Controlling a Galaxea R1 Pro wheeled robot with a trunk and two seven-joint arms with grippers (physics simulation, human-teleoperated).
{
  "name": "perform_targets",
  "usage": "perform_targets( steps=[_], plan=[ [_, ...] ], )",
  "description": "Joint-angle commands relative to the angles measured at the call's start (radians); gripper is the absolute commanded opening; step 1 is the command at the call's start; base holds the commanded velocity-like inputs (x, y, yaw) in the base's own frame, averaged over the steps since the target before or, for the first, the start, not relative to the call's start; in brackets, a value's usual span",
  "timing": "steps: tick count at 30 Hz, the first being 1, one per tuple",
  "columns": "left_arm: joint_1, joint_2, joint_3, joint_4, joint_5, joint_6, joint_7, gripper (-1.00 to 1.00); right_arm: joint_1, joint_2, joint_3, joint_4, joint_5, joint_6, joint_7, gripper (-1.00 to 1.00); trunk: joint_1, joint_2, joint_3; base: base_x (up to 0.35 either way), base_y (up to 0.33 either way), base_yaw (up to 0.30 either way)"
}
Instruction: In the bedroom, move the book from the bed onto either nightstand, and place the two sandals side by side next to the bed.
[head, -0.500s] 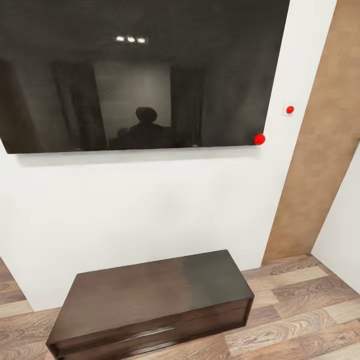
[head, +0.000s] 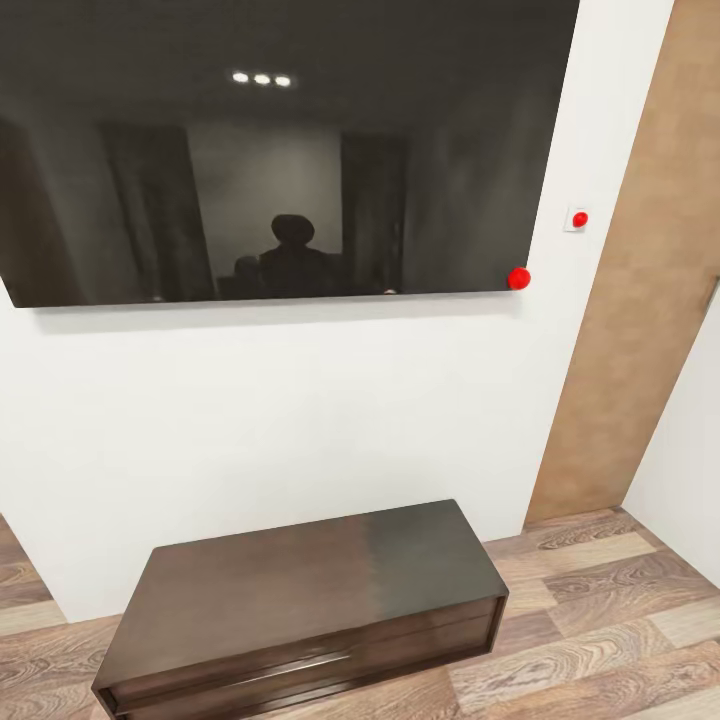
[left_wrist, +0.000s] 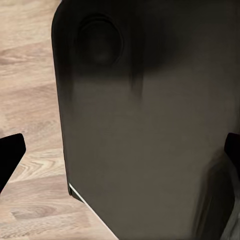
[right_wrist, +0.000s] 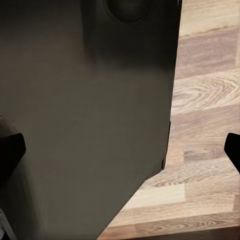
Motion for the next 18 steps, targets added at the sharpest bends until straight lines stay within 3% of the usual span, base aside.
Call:
perform_targets(
  steps=[1, 18],
  plan=[
    [0.0, 0.0, 0.0, -0.003, 0.001, 0.006, 0.0, 1.0, 0.0, 0.0, 0.0, -0.001, 0.0, 0.002, 0.0, 1.0, 0.0, 0.0, -0.001, 0.0, 0.0, 0.0],
    [0.0, 0.0, 0.0, -0.004, 0.001, 0.007, 0.0, 1.0, 0.0, 0.001, -0.001, -0.001, 0.0, 0.002, 0.0, 1.0, 0.0, 0.0, -0.001, 0.0, 0.0, 0.0]
  ],
)
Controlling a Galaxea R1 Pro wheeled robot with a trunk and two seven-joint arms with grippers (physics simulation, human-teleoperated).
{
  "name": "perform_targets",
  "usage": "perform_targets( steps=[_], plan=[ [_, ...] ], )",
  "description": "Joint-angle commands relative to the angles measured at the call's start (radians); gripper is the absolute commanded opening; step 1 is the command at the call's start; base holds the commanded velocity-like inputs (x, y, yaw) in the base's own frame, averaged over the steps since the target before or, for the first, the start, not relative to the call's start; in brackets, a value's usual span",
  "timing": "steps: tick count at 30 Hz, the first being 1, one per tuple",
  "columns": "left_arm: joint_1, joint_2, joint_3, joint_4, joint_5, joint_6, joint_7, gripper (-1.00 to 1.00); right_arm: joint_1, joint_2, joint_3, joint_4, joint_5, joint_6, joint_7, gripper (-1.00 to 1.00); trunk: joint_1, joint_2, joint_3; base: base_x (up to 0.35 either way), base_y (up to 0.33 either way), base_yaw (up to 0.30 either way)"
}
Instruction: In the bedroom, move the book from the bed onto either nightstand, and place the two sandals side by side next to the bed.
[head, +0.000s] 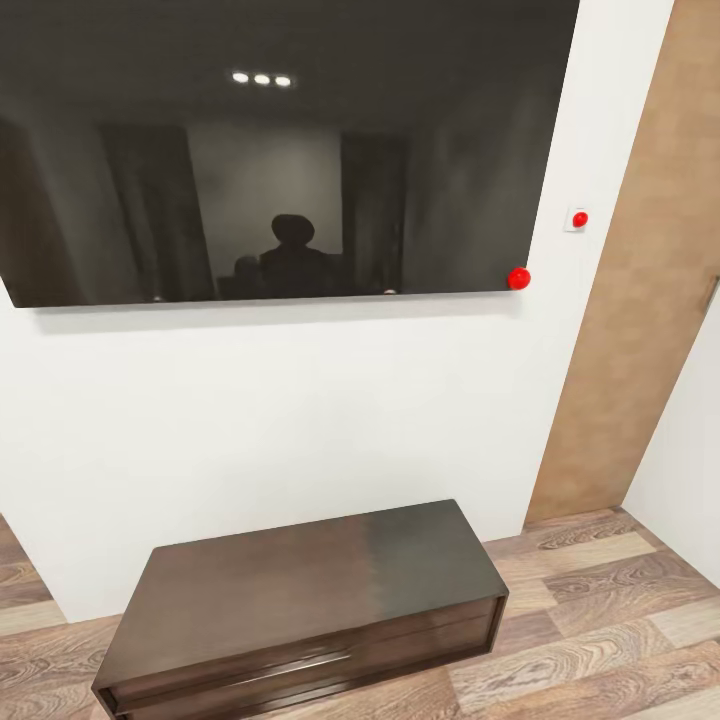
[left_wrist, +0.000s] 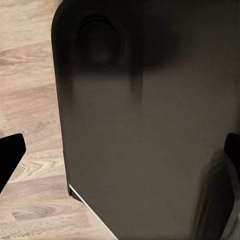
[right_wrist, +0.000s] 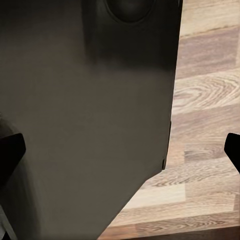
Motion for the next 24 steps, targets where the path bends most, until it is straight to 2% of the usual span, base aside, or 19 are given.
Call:
perform_targets(
  steps=[1, 16, 24],
  plan=[
    [0.0, 0.0, 0.0, -0.003, 0.001, 0.006, 0.0, 1.0, 0.0, 0.0, 0.0, -0.001, 0.0, 0.002, 0.0, 1.0, 0.0, 0.0, -0.001, 0.0, 0.0, 0.0],
    [0.0, 0.001, 0.002, -0.005, 0.001, 0.004, 0.0, 1.0, 0.0, 0.0, -0.002, -0.001, -0.002, 0.002, 0.0, 1.0, 0.0, 0.0, -0.001, 0.0, 0.0, 0.001],
    [0.0, 0.001, 0.003, -0.005, 0.001, -0.037, 0.0, 1.0, 0.0, 0.0, -0.003, -0.001, -0.002, 0.002, 0.0, 1.0, 0.0, 0.0, 0.004, 0.0, 0.0, 0.124]
  ],
)
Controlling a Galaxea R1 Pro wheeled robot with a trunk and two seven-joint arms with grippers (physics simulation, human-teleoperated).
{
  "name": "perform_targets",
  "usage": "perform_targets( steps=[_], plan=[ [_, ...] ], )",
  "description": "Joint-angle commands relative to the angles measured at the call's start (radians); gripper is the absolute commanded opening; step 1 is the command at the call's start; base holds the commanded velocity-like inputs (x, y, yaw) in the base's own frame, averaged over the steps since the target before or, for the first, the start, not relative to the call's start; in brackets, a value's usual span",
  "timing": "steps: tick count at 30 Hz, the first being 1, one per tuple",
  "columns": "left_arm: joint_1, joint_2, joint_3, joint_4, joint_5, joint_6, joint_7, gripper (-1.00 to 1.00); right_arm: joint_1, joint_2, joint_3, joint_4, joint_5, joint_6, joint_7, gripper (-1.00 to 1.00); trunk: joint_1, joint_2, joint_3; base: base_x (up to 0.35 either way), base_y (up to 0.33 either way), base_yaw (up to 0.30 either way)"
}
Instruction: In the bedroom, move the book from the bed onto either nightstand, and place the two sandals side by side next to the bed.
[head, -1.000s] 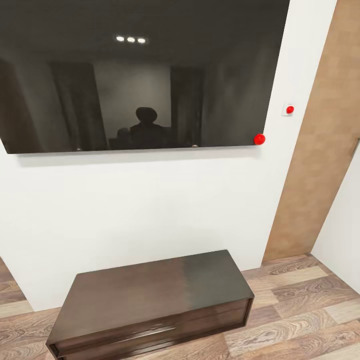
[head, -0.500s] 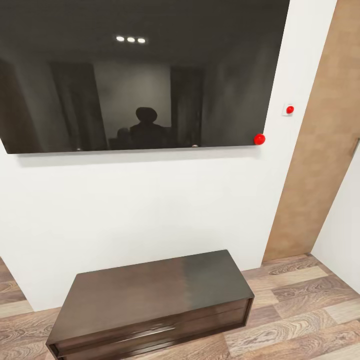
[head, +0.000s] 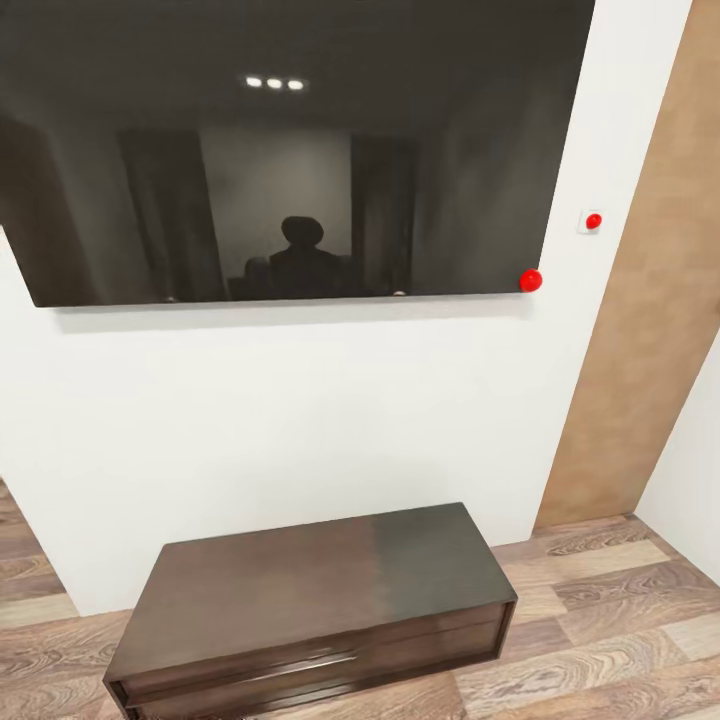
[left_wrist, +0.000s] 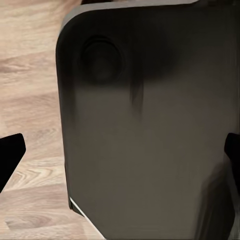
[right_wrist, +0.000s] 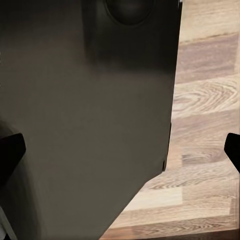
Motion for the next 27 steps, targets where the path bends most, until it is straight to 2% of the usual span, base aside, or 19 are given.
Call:
perform_targets(
  steps=[1, 7, 19, 27],
  plan=[
    [0.0, 0.0, 0.0, -0.002, 0.001, -0.002, 0.0, 1.0, 0.0, 0.0, -0.001, -0.001, 0.0, 0.002, 0.0, 1.0, 0.0, 0.0, 0.0, 0.0, 0.0, 0.158],
    [0.0, 0.0, -0.001, -0.002, 0.001, -0.017, 0.0, 1.0, 0.0, 0.0, 0.002, -0.001, 0.0, 0.001, 0.0, 1.0, 0.0, 0.0, 0.0, 0.0, 0.0, 0.116],
    [0.0, 0.0, -0.001, -0.001, 0.001, -0.02, 0.0, 1.0, 0.0, 0.0, 0.008, -0.001, 0.003, 0.001, 0.0, 1.0, 0.0, 0.0, 0.0, 0.0, 0.0, 0.022],
    [0.0, 0.0, -0.001, -0.001, 0.001, -0.02, 0.0, 1.0, 0.0, 0.0, 0.008, -0.001, 0.007, 0.001, 0.0, 1.0, 0.0, 0.0, 0.0, 0.0, 0.0, 0.229]
  ],
)
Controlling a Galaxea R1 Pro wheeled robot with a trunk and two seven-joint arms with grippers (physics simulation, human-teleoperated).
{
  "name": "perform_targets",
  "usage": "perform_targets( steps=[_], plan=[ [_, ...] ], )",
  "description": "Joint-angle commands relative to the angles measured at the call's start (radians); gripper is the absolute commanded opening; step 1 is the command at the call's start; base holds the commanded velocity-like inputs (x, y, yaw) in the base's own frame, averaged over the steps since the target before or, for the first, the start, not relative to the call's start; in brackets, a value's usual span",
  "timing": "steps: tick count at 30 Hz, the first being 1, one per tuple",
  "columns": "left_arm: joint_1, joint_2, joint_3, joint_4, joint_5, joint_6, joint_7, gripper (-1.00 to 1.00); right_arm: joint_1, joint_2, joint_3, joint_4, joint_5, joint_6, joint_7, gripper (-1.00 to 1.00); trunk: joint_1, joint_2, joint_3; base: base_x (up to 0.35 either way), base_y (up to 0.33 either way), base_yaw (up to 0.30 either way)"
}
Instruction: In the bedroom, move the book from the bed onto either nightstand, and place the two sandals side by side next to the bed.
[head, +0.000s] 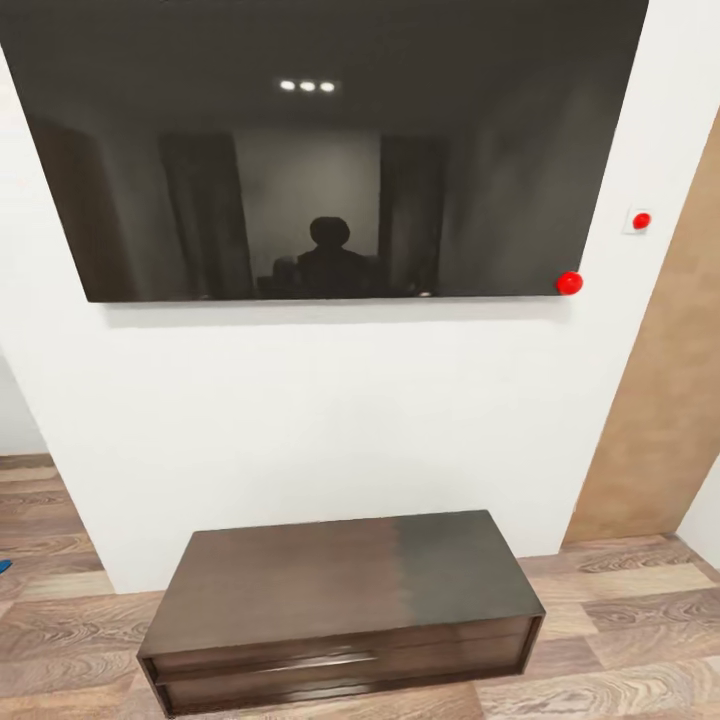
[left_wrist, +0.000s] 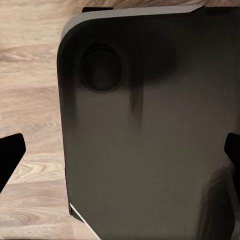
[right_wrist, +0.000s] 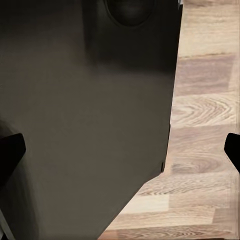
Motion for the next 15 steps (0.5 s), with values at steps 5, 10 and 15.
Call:
perform_targets(
  steps=[5, 10, 15],
  plan=[
    [0.0, 0.0, 0.0, 0.0, 0.001, 0.0, 0.0, 1.0, 0.0, 0.0, 0.0, -0.001, 0.002, 0.002, 0.0, 1.0, 0.0, 0.0, -0.001, 0.0, 0.0, 0.285],
    [0.0, 0.0, 0.0, 0.0, 0.001, 0.0, 0.0, 1.0, 0.0, 0.0, 0.0, -0.001, 0.003, 0.002, 0.0, 1.0, 0.0, 0.0, -0.001, 0.0, 0.0, 0.291],
    [0.0, 0.0, 0.0, 0.0, 0.001, 0.0, 0.0, 1.0, 0.0, 0.0, 0.0, -0.001, 0.003, 0.002, 0.0, 1.0, 0.0, 0.0, -0.001, 0.0, 0.0, 0.292]
  ],
)
